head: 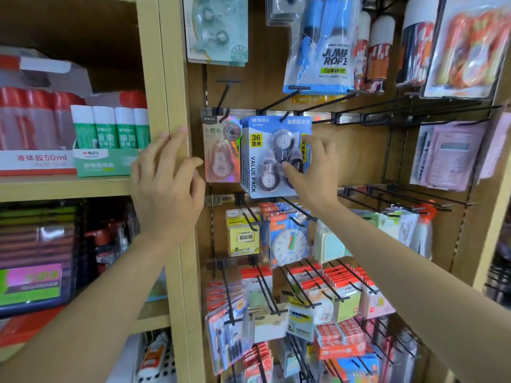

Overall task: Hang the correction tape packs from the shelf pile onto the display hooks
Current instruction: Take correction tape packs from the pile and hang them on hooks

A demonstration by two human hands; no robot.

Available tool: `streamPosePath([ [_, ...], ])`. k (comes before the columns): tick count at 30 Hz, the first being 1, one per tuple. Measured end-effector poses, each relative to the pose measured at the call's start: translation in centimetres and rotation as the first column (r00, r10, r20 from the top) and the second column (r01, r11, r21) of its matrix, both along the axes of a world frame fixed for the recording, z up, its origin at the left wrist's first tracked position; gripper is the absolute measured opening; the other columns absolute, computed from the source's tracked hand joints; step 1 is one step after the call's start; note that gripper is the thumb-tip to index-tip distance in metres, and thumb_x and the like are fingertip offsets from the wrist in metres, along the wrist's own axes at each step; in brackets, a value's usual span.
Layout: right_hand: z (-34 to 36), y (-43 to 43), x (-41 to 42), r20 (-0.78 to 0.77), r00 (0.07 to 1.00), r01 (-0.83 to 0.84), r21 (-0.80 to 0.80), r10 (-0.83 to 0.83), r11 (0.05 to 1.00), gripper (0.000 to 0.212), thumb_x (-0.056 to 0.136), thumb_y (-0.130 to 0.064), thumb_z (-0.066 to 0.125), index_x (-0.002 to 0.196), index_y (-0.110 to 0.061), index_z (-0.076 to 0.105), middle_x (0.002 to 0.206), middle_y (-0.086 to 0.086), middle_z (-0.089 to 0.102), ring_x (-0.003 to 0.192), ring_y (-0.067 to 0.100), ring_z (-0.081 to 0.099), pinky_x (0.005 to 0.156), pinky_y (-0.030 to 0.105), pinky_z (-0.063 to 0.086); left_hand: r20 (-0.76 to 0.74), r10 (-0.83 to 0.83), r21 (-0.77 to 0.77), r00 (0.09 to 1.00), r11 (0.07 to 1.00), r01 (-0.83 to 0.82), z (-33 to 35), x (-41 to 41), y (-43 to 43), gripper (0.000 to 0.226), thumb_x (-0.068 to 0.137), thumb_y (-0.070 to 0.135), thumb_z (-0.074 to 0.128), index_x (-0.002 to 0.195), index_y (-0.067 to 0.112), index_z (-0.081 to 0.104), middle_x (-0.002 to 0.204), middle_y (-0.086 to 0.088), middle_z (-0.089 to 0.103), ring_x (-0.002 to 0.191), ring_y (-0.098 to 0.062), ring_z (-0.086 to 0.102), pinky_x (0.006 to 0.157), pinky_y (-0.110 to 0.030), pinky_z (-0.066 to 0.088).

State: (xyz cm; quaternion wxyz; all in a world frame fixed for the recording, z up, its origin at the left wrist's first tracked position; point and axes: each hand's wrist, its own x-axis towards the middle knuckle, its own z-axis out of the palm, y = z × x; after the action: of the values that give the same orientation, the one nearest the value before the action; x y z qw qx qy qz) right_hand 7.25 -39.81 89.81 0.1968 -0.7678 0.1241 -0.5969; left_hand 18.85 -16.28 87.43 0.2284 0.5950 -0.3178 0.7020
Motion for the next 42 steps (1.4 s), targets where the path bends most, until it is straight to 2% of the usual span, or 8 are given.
streamPosePath([
  [8,-5.1,3.8,-3.1,-0.053,0.998,0.000,-0.544,-0.034,0.839,0.024,0.084,-0.016,0.062,0.105,-0.008,0.072,0.124,0.009,0.065,0.112,0.036,0.054,0.093,0.042,0.047,-0.089,-0.066,0.082,0.994,0.994,0.073,-0.8,-0.7,0.4,0.022,0.083,0.010,0.060,0.102,0.013,0.072,0.153,-0.010,0.048,0.143,-0.034,0.040,0.114,-0.047,0.035],
  [11,-7.0,5.4,-5.9,-0.131,0.988,-0.137,-0.513,0.081,0.847,0.022,0.085,-0.014,0.062,0.105,-0.009,0.071,0.107,0.007,0.071,0.096,0.034,0.061,0.082,0.041,0.051,-0.225,-0.163,0.136,0.961,0.971,0.197,-3.5,-2.4,1.1,0.037,0.077,0.010,0.063,0.112,0.012,0.071,0.154,-0.012,0.045,0.145,-0.036,0.037,0.118,-0.048,0.031],
  [16,-13.1,5.8,-9.7,-0.532,0.827,-0.363,-0.257,0.183,0.896,0.043,0.086,-0.039,0.053,0.122,-0.021,0.066,0.099,-0.003,0.074,0.092,0.024,0.069,0.078,0.043,0.056,-0.447,-0.346,0.166,0.825,0.874,0.456,-12.1,-7.2,3.0,0.026,0.079,0.008,0.066,0.103,0.009,0.074,0.112,-0.006,0.071,0.104,-0.026,0.063,0.093,-0.038,0.044],
  [19,-18.2,5.5,-11.0,-0.670,0.706,-0.400,-0.112,0.228,0.910,0.044,0.084,-0.046,0.054,0.124,-0.029,0.062,0.096,-0.011,0.072,0.085,0.021,0.071,0.076,0.041,0.056,-0.754,-0.285,0.167,0.591,0.788,0.593,-19.3,-9.3,4.0,0.023,0.080,0.012,0.067,0.101,0.018,0.074,0.096,0.004,0.074,0.089,-0.015,0.066,0.083,-0.033,0.052],
  [24,-29.6,5.4,-13.4,-0.777,0.571,-0.329,0.079,0.266,0.941,0.044,0.082,-0.047,0.045,0.109,-0.022,0.068,0.085,0.000,0.073,0.077,0.028,0.069,0.066,0.038,0.054,-0.999,-0.003,-0.024,-0.032,0.729,0.684,-31.9,-12.1,5.7,0.017,0.087,0.022,0.071,0.103,0.025,0.076,0.089,0.012,0.076,0.084,-0.006,0.070,0.079,-0.037,0.057],
  [31,-44.9,7.1,-19.0,-0.852,0.282,-0.027,0.451,0.440,0.892,0.025,0.088,-0.028,0.067,0.112,-0.027,0.069,0.090,-0.007,0.074,0.090,0.023,0.069,0.080,0.034,0.053,-0.905,0.254,-0.021,-0.341,0.774,0.633,-46.1,-17.6,8.7,0.016,0.086,0.023,0.071,0.089,0.039,0.073,0.085,0.015,0.075,0.080,-0.003,0.069,0.081,-0.035,0.057],
  [34,-50.3,7.7,-22.0,-0.839,0.169,0.099,0.537,0.517,0.838,0.021,0.087,-0.030,0.065,0.107,-0.031,0.070,0.091,-0.007,0.075,0.090,0.021,0.070,0.082,0.035,0.055,-0.801,0.340,-0.039,-0.493,0.792,0.609,-52.7,-20.0,9.9,0.012,0.076,0.050,0.062,0.082,0.058,0.067,0.088,0.010,0.077,0.084,-0.011,0.072,0.081,-0.035,0.057],
  [42,-61.6,8.3,-29.2,-0.768,-0.025,0.384,0.583,0.639,0.716,0.026,0.084,-0.023,0.064,0.108,-0.027,0.072,0.101,0.004,0.075,0.098,0.026,0.068,0.075,0.027,0.045,-0.551,0.493,-0.029,-0.674,0.796,0.605,-61.7,-28.1,8.5,0.005,0.085,0.031,0.067,0.084,0.034,0.070,0.093,0.013,0.074,0.092,-0.004,0.070,0.081,-0.022,0.050],
])
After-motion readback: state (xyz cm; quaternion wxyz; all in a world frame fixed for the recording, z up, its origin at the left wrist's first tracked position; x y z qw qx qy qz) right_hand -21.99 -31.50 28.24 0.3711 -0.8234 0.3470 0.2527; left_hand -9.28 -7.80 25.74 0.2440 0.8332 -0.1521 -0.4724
